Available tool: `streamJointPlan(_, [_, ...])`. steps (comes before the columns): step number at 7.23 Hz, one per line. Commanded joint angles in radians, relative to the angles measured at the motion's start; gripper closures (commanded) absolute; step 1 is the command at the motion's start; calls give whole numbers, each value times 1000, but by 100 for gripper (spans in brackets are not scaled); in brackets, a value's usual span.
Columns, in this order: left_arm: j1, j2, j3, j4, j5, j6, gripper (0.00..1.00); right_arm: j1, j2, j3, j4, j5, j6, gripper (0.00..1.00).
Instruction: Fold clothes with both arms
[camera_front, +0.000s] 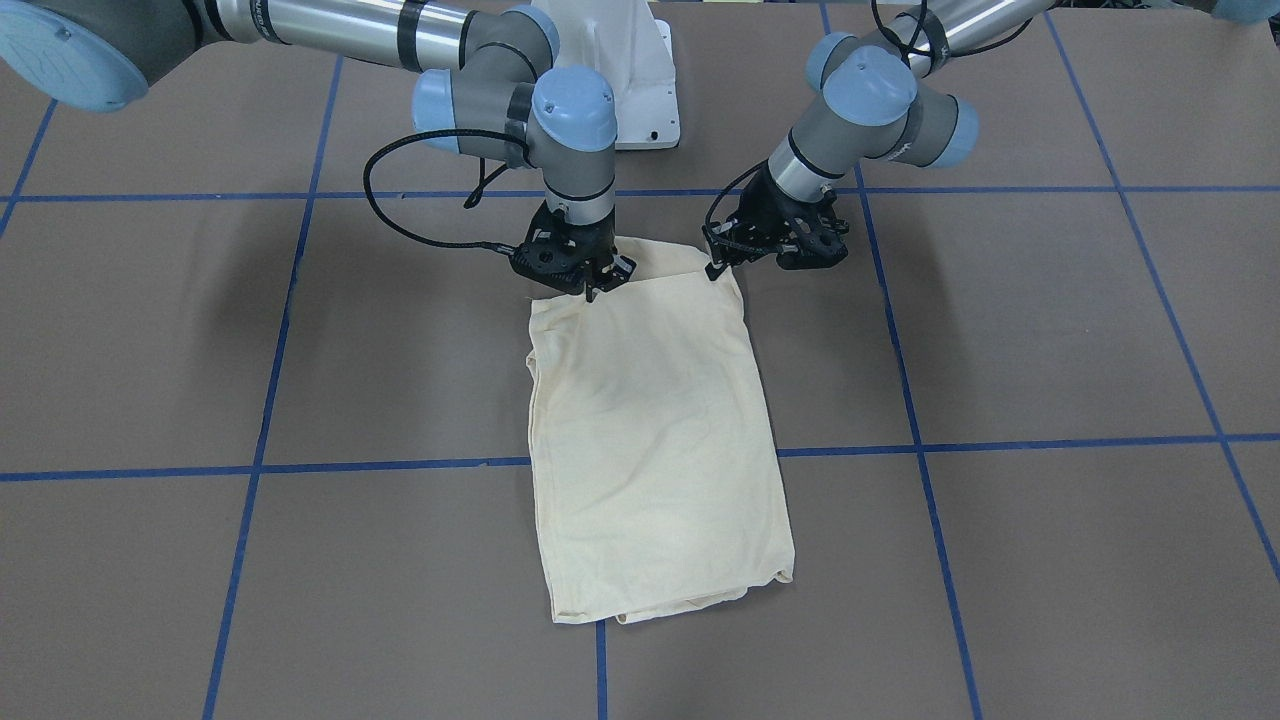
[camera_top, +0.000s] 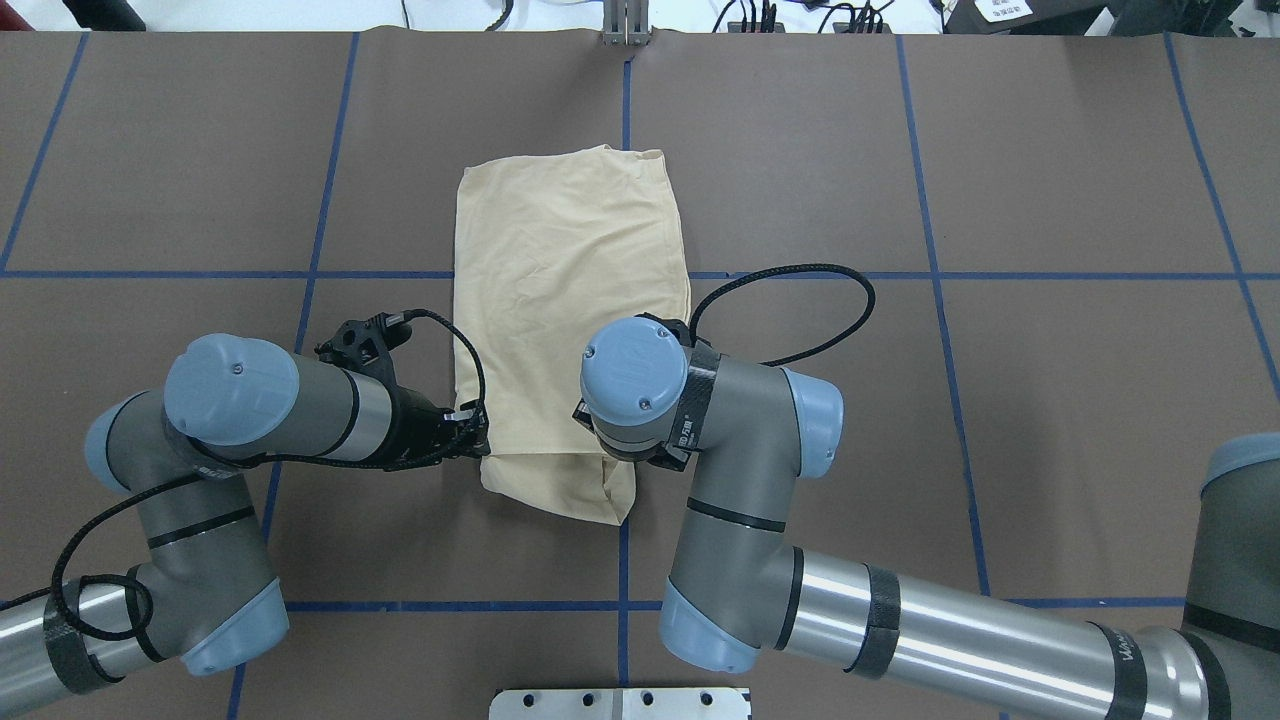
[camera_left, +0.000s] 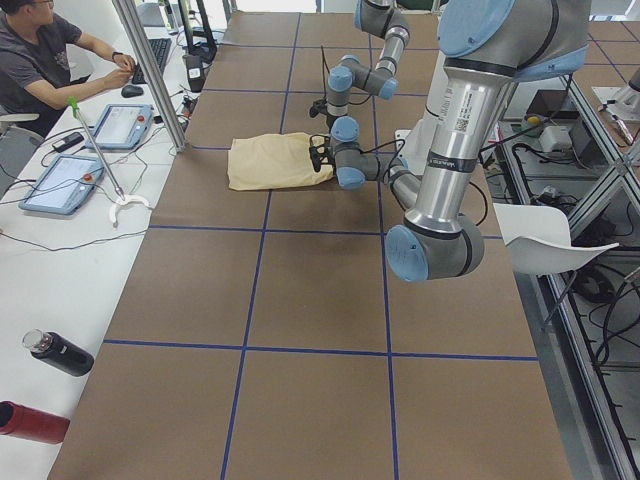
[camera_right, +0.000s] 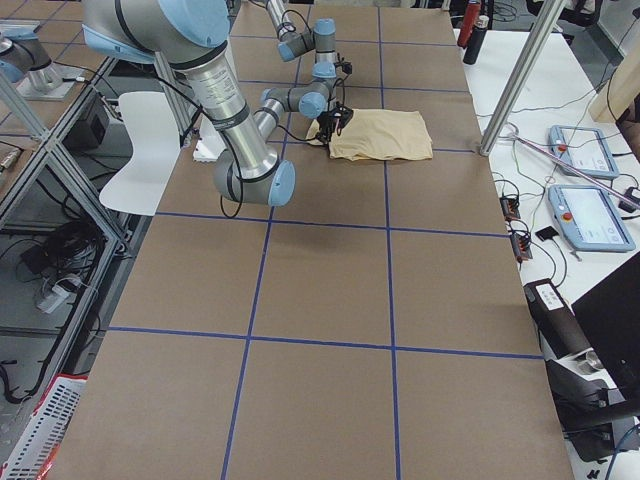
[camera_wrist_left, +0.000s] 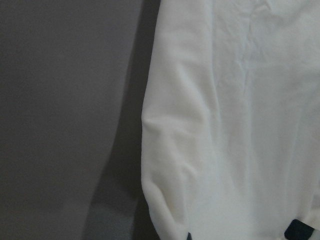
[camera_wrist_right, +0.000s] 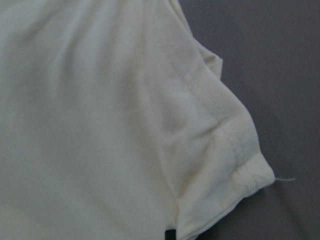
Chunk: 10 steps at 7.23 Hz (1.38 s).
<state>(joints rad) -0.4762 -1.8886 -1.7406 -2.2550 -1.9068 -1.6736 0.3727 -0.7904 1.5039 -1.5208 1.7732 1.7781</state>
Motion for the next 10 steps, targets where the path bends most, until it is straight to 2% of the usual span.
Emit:
streamJointPlan(1, [-2, -1, -3, 0, 0, 0, 100, 2, 2, 9, 5, 3, 3, 100])
streamJointPlan(2, [-2, 0, -10, 0, -3, 0, 100, 11, -9, 36, 4, 18, 7, 100])
streamJointPlan(3, [1, 0, -16, 0, -3, 0, 100, 14, -62, 86, 5, 55, 7, 100])
streamJointPlan(5, [4, 2, -36, 0, -3, 0, 100, 14, -153, 212, 4, 61, 7, 100])
streamJointPlan(7, [46, 6, -75, 0, -5, 0, 100, -7, -177, 262, -5, 64, 12, 100])
streamJointPlan(9, [137, 6, -109, 23, -6, -3, 100, -17, -182, 278, -7, 170, 49, 100])
streamJointPlan(10, [180, 6, -138, 41, -6, -8, 100, -17, -197, 300, -7, 182, 56, 100])
